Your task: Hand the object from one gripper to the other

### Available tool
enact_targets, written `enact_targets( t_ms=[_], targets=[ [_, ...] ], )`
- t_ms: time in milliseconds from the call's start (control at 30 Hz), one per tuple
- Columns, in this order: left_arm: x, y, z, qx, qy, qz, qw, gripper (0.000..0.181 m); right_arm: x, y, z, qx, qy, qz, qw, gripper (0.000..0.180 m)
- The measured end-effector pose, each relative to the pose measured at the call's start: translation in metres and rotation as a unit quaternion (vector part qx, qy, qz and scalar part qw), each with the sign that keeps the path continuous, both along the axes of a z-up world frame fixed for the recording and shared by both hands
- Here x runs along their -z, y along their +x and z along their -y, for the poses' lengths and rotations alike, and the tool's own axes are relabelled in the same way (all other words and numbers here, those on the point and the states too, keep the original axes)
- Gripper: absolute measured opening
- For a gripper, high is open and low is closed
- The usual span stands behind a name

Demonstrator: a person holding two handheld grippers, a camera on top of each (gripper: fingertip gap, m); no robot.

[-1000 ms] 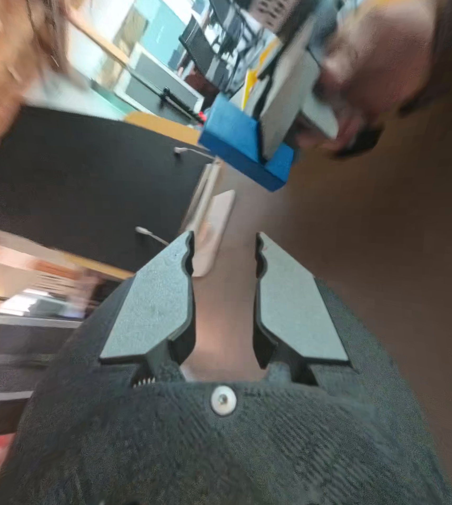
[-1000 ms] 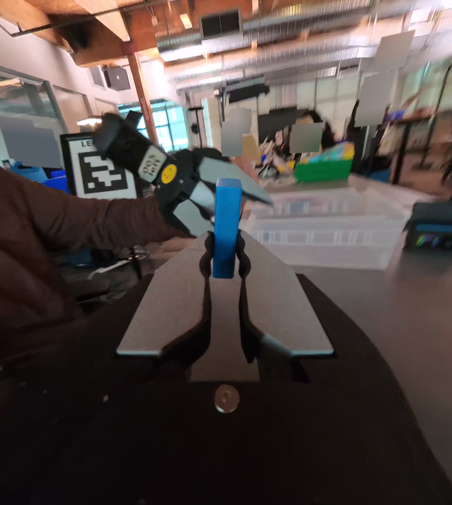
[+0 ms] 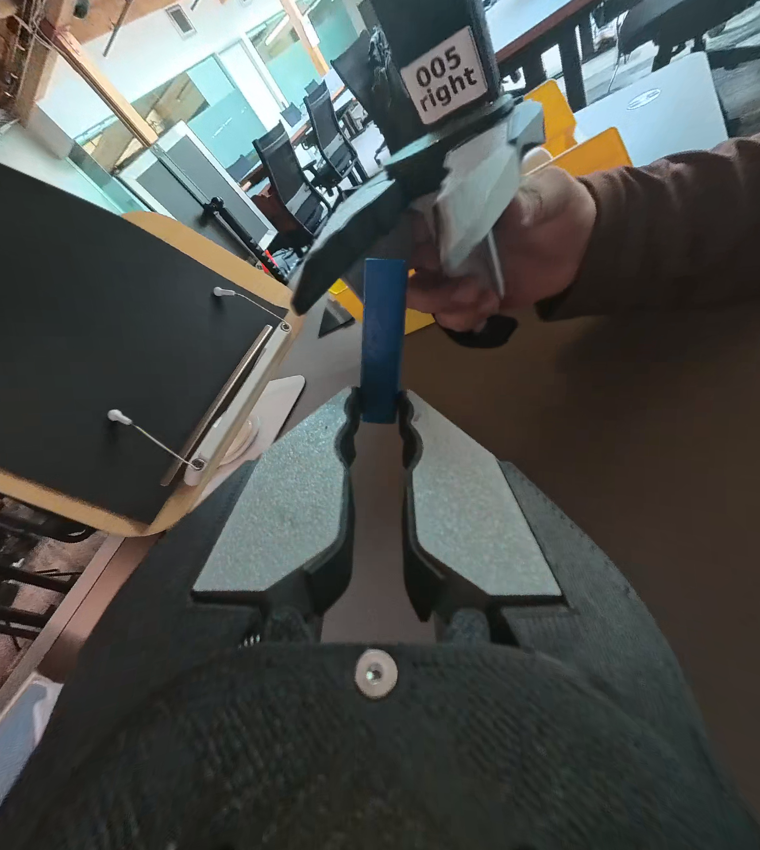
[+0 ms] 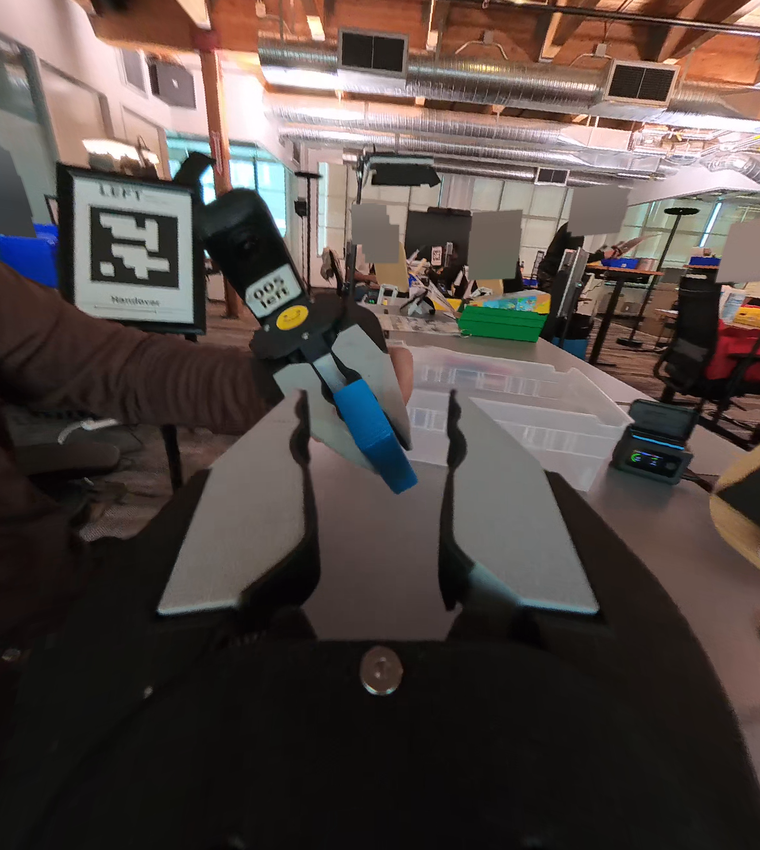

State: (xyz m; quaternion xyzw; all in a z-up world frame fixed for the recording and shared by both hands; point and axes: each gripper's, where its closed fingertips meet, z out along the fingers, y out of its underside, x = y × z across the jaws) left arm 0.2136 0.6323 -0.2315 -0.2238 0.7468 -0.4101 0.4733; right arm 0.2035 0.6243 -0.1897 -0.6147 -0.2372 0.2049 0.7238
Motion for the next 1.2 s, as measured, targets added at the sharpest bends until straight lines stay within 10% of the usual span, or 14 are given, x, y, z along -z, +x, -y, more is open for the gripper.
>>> enact_targets(
  t_ms=[67,367,567,900,1200],
  targets=[
    [0.003,0.002,0.001,-0.006,-0.006,-0.008,1.000,0.013,0.009,-0.002,-0.001,0.019,0.002,0.057,0.998,0.021],
    [0.021,0.018,-0.015,-0.047,-0.112,-0.049,0.991,0.016,0.003,0.048,0.001,0.218,-0.042,0.135,0.966,0.013],
    [0.042,0.039,-0.039,-0.080,-0.131,-0.020,0.988,0.019,-0.041,0.172,0.069,0.452,-0.172,0.157,0.861,0.012],
    [0.047,0.040,-0.056,-0.074,-0.269,-0.040,0.960,0.041,0.054,0.291,0.101,0.524,-0.404,0.060,0.747,0.031],
    [0.058,0.038,-0.049,-0.078,-0.243,-0.073,0.964,0.055,0.010,0.199,0.020,0.426,-0.322,0.022,0.845,0.062]
  ],
)
